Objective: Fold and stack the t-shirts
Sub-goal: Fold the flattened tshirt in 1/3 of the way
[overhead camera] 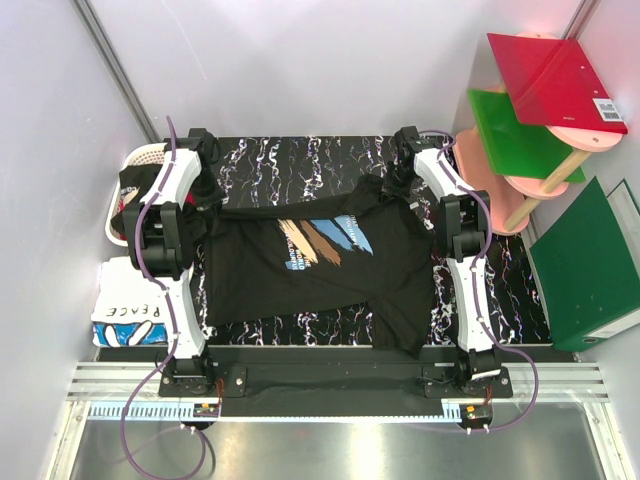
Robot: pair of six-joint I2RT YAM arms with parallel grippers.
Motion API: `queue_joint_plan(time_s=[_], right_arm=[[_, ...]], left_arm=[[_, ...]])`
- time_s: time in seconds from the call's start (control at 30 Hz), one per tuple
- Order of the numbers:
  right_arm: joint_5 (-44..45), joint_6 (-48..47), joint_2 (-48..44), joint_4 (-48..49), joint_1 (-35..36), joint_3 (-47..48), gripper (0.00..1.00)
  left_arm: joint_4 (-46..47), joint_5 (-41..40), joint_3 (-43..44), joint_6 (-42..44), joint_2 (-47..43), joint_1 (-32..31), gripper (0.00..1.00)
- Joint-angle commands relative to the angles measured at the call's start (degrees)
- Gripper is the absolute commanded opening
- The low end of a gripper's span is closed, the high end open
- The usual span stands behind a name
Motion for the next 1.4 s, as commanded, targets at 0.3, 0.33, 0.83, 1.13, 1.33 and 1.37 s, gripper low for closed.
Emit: queue_joint_plan(time_s=[0.3, 0.33, 0.83, 1.13, 1.33, 1.37], right_arm=[[1.79, -0.69, -6.51, 1.89, 0.29, 2.32, 0.0], [2.32, -0.78, -7.13, 1.98, 0.29, 2.23, 0.0], [7.94, -2.1, -21.8, 1.2, 0.21, -8.3, 0.0], [11.46, -2.89, -28.66, -3.81, 0.2, -20.0, 0.0], [10.49, -1.31, -31.13, -6.8, 0.2, -28.68, 0.0], [11.02, -1.14, -30.35, -7.94, 0.2, -29.4, 0.0]], left_arm=[[0.19, -0.47, 0.93, 0.76, -0.01, 0.22, 0.0], [0.1, -0.47, 0.84, 0.85, 0.08, 0.3, 0.0], [0.01, -0.99, 0.49, 0.67, -0.45, 0.3, 0.0], [-1.04, -1.69, 0.4, 0.5, -2.29, 0.3, 0.0], [-1.57, -2.75, -1.18, 0.32, -5.19, 0.3, 0.0], [-1.75, -2.49, -1.44, 0.32, -5.19, 0.3, 0.0]])
